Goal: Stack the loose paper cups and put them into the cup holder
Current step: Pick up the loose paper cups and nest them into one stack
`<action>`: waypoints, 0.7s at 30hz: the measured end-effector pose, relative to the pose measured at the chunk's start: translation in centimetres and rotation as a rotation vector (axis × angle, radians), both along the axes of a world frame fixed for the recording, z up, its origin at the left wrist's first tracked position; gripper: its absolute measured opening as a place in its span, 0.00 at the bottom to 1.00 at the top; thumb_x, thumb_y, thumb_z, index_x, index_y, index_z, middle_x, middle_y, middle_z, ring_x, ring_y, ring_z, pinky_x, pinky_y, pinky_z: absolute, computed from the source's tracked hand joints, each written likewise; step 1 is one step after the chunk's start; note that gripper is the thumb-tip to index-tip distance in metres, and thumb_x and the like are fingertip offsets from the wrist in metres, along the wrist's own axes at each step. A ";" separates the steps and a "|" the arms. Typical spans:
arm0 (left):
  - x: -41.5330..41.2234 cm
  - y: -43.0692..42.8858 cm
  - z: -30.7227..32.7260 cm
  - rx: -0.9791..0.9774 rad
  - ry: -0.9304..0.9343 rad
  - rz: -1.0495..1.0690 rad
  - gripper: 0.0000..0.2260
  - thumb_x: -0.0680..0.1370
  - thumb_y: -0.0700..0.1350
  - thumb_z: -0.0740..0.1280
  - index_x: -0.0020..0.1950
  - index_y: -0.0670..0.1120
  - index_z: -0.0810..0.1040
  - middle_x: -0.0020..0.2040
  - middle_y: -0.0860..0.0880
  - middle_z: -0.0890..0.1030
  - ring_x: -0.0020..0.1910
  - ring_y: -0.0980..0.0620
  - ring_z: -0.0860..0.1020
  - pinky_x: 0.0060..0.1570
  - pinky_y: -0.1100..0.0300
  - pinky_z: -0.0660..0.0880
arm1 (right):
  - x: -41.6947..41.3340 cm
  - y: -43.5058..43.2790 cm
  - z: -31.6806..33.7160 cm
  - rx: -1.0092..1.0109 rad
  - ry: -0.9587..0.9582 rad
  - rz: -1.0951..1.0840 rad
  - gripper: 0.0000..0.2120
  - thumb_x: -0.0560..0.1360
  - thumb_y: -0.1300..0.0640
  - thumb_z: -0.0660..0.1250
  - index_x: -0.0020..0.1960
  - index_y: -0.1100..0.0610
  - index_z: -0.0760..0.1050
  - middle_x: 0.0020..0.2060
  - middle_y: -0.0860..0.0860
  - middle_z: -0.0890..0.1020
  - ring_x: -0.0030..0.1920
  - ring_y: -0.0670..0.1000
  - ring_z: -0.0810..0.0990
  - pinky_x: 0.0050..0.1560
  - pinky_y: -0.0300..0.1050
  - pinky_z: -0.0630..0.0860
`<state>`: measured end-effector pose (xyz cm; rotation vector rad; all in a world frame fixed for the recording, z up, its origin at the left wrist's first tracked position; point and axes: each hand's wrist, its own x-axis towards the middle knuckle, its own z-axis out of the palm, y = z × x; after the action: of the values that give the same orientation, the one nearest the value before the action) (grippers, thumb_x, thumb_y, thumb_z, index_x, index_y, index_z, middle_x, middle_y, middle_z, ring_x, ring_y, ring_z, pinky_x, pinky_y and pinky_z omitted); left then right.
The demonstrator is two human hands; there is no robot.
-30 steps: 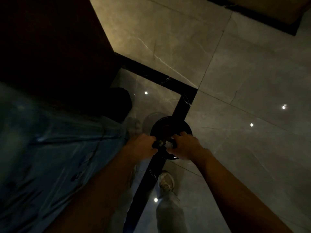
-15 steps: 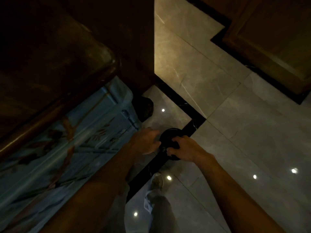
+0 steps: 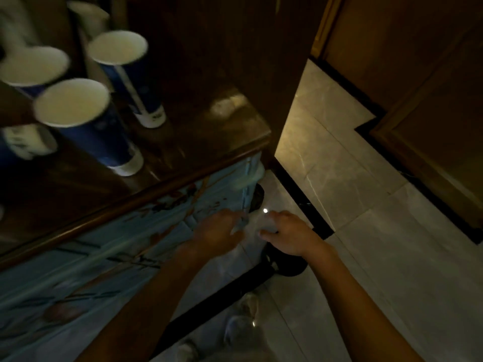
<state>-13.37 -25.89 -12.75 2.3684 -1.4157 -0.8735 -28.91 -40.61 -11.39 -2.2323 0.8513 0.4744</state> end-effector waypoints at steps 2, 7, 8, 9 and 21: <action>1.0 2.8 2.3 -0.060 -0.025 0.036 0.20 0.83 0.49 0.67 0.75 0.47 0.75 0.71 0.44 0.78 0.69 0.45 0.76 0.68 0.57 0.69 | 1.6 2.2 1.9 -0.035 -0.062 0.023 0.27 0.76 0.41 0.67 0.72 0.49 0.70 0.66 0.58 0.76 0.66 0.58 0.75 0.58 0.43 0.71; 3.4 10.6 7.7 -0.166 -0.121 0.145 0.25 0.81 0.54 0.67 0.78 0.57 0.69 0.75 0.50 0.73 0.71 0.46 0.75 0.66 0.50 0.75 | 6.2 8.3 6.5 -0.103 -0.111 0.136 0.30 0.76 0.37 0.66 0.74 0.48 0.69 0.69 0.53 0.73 0.68 0.55 0.74 0.65 0.47 0.73; 4.0 12.4 8.7 -0.187 -0.151 0.161 0.25 0.81 0.54 0.68 0.78 0.57 0.69 0.75 0.50 0.73 0.71 0.46 0.75 0.66 0.49 0.75 | 7.2 9.8 7.3 -0.137 -0.145 0.162 0.28 0.76 0.38 0.67 0.72 0.48 0.70 0.69 0.53 0.74 0.68 0.55 0.74 0.65 0.47 0.72; 4.4 13.8 9.6 -0.212 -0.187 0.171 0.26 0.81 0.54 0.68 0.78 0.56 0.69 0.75 0.50 0.73 0.72 0.46 0.75 0.66 0.50 0.75 | 8.1 11.0 8.1 -0.176 -0.184 0.184 0.26 0.75 0.39 0.68 0.70 0.47 0.72 0.68 0.52 0.75 0.68 0.55 0.74 0.64 0.46 0.72; 10.6 32.4 13.9 -0.252 -0.460 0.465 0.25 0.81 0.56 0.67 0.77 0.53 0.70 0.72 0.52 0.75 0.70 0.48 0.75 0.67 0.48 0.74 | 17.9 24.9 13.0 -0.306 -0.458 0.375 0.26 0.78 0.43 0.67 0.73 0.51 0.70 0.68 0.50 0.74 0.68 0.52 0.73 0.67 0.44 0.69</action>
<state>-2.79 6.50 1.16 2.6225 -0.9509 -0.0297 -11.03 -15.68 1.60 -2.6471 0.2781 -0.0173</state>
